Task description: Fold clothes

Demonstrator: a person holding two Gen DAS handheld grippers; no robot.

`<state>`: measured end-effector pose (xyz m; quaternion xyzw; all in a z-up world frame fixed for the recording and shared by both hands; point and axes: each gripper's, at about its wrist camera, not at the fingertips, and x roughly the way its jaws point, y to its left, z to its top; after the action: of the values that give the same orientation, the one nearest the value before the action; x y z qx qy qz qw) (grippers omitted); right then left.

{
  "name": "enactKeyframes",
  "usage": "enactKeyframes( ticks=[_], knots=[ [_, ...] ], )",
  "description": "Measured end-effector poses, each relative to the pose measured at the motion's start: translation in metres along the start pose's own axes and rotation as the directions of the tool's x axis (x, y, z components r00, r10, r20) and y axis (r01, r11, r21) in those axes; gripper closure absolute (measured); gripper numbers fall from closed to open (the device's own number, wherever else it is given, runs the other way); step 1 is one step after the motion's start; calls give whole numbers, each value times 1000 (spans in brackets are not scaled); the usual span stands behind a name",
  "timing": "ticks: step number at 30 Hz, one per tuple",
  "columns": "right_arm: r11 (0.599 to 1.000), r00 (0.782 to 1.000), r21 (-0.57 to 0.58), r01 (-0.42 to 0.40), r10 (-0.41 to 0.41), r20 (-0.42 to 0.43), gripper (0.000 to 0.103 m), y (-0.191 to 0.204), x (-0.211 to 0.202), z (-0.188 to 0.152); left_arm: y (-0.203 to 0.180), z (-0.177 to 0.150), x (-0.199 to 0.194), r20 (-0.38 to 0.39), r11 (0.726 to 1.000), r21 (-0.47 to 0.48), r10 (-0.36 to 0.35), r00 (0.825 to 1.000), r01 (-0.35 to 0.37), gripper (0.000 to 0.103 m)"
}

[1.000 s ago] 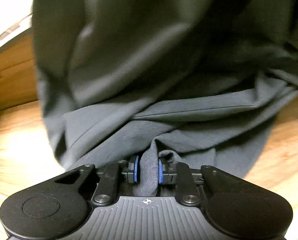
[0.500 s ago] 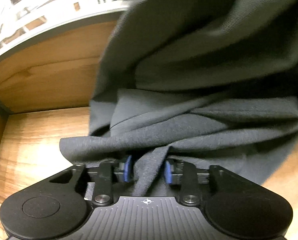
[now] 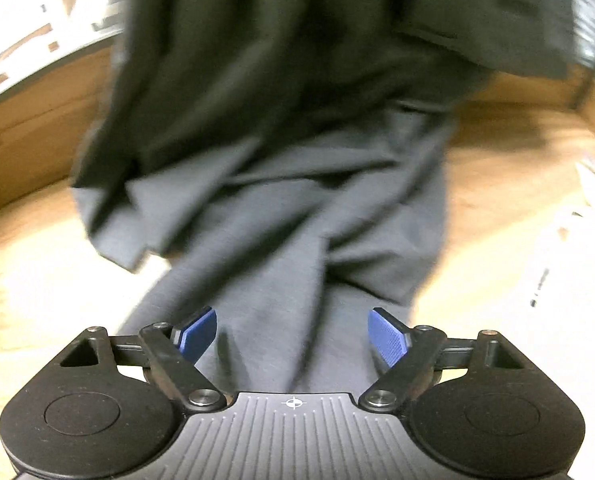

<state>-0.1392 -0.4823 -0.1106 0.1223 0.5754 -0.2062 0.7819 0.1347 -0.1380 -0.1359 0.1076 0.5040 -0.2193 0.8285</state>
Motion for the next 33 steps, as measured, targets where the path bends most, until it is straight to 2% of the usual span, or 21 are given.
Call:
enactKeyframes(
  ticks=[7, 10, 11, 12, 14, 19, 23, 24, 25, 28, 31, 33],
  knots=[
    [998, 998, 37, 57, -58, 28, 25, -30, 17, -1, -50, -8, -3, -38, 988, 80, -128, 991, 131, 18],
    [995, 996, 59, 78, -80, 40, 29, -45, 19, -3, -74, -16, -11, -62, 981, 126, -144, 988, 151, 18],
    [994, 995, 70, 83, -86, 45, 40, -51, 18, -4, -81, -18, -13, -68, 979, 137, -145, 987, 153, 18],
    [993, 995, 80, 88, -92, 49, 66, -57, 16, -6, -89, -20, -14, -73, 977, 147, -147, 986, 156, 18],
    [990, 993, 101, 99, -105, 57, 96, -68, 12, -9, -102, -20, -12, -81, 972, 167, -153, 985, 165, 18],
    [980, 988, 158, 125, -137, 73, 98, -99, 2, -18, -132, -22, -11, -90, 960, 215, -163, 982, 179, 18],
    [947, 987, 280, 156, -161, -5, 101, -138, -15, -68, -153, -23, -5, -101, 954, 245, -151, 983, 171, 18],
    [939, 988, 309, 154, -151, -33, 102, -145, -17, -86, -157, -22, -1, -101, 961, 227, -140, 985, 160, 18],
    [933, 989, 329, 149, -135, -64, 103, -150, -18, -102, -161, -22, 2, -91, 981, 154, -106, 990, 119, 18],
    [923, 987, 362, 128, -81, -142, 103, -152, -17, -148, -174, -20, 11, -101, 978, 168, -109, 989, 125, 18],
    [922, 979, 376, 97, -20, -202, 103, -146, -16, -181, -183, -20, 12, -109, 975, 179, -114, 987, 133, 18],
    [932, 971, 360, 44, 45, -234, 102, -141, -15, -192, -187, -21, 11, -115, 973, 188, -116, 987, 136, 18]
  ],
)
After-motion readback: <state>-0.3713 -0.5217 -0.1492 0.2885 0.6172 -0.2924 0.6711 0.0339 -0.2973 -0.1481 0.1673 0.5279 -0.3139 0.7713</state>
